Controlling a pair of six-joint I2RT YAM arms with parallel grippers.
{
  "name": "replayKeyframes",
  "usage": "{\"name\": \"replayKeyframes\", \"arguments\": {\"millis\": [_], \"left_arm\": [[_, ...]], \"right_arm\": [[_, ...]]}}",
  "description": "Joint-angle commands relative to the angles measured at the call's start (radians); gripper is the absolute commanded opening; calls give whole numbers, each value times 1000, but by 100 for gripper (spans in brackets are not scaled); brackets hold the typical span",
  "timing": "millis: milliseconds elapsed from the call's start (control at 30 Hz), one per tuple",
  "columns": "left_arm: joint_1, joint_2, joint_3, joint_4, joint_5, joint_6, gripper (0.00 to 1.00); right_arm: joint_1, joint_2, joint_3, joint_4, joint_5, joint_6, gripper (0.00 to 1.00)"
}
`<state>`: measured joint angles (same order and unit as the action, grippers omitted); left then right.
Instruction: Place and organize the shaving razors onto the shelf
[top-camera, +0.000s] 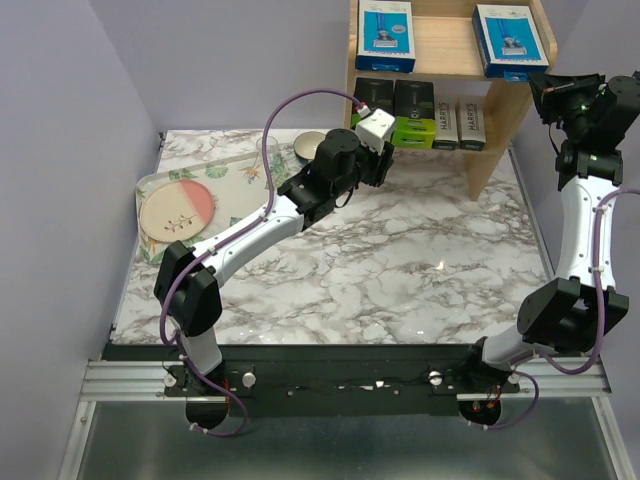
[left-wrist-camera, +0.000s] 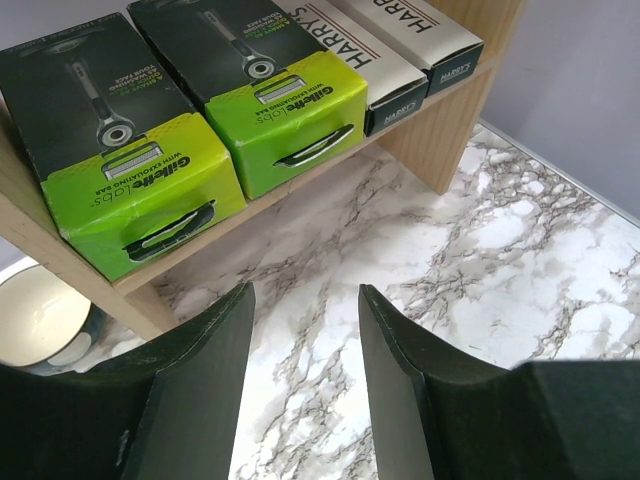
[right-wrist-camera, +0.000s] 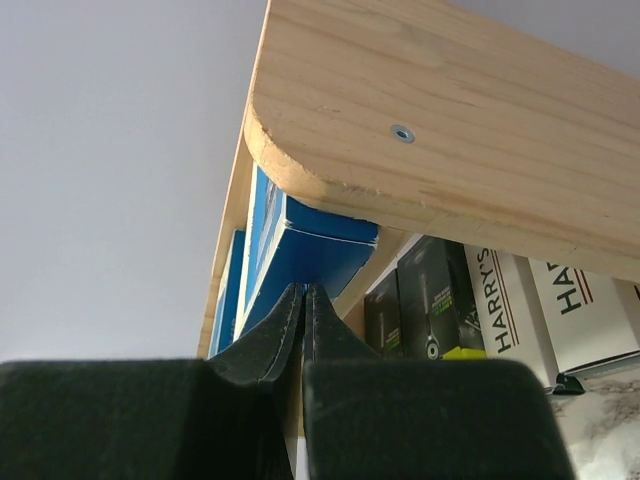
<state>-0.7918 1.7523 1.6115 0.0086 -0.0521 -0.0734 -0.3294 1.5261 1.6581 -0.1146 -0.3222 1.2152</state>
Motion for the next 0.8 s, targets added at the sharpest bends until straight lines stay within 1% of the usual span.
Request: {"name": "replayKeyframes", "arguments": {"millis": [0,200,300,333,400,433,500,533,600,667,700,733,767], "left_arm": [[3,-5,-16,-1,5,-8,55],[0,0,-10,1,5,-12,55],[-3,-2,-5,4,0,-8,56],[-3,-5,-5,4,0,-5,58],[-3,-19,-10,4,-2,0,61],[-3,-23,-10,4,-5,1,70],[-3,-43,-18,1,0,14,82],[-3,-50,-21,-1,1,21,98],[-3,-77,-33,-5,9,43,98],[-3,-111,-53,-7,18,56,98],[-3,-126,-62,-30,21,67,98],[-1,-140,-74,-36,23,95,98],[0,-170,-99,-42,24,110,98]], "right_arm": [[-13,3,23,1,55,9,12],[-13,19,42,-7,61,4,14],[-13,-16,26,10,45,-2,29],[-13,-30,3,18,40,-19,39],[-13,-67,-24,21,34,-35,46],[-13,-111,-58,18,32,-52,50],[-13,-158,-104,4,26,-72,55],[-13,-205,-124,-5,25,-91,61],[-13,-256,-197,-34,25,-127,69],[-11,-325,-297,-51,3,-213,96],[-10,-345,-340,-57,-52,-253,100],[0,-363,-377,-62,-72,-358,100],[24,-401,-412,-77,-84,-411,100]]}}
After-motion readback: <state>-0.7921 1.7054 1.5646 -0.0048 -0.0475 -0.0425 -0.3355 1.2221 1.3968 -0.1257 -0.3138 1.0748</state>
